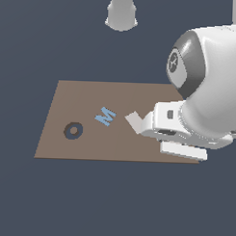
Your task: Insert a designated object into the corresponding slot on a board.
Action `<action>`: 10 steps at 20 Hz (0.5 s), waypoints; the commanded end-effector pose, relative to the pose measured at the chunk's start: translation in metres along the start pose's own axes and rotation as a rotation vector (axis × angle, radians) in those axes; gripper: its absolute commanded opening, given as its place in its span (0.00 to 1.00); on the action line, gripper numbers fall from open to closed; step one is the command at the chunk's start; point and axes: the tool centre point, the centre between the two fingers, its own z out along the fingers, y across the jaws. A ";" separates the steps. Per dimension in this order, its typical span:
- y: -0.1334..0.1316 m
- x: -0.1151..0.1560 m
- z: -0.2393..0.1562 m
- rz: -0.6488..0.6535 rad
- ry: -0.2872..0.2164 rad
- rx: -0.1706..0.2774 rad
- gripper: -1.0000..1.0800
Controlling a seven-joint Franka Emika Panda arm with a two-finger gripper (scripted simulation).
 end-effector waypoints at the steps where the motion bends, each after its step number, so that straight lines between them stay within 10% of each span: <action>1: 0.000 0.002 0.000 0.013 0.000 0.000 0.00; 10: 0.000 0.003 0.009 0.015 -0.001 0.002 0.00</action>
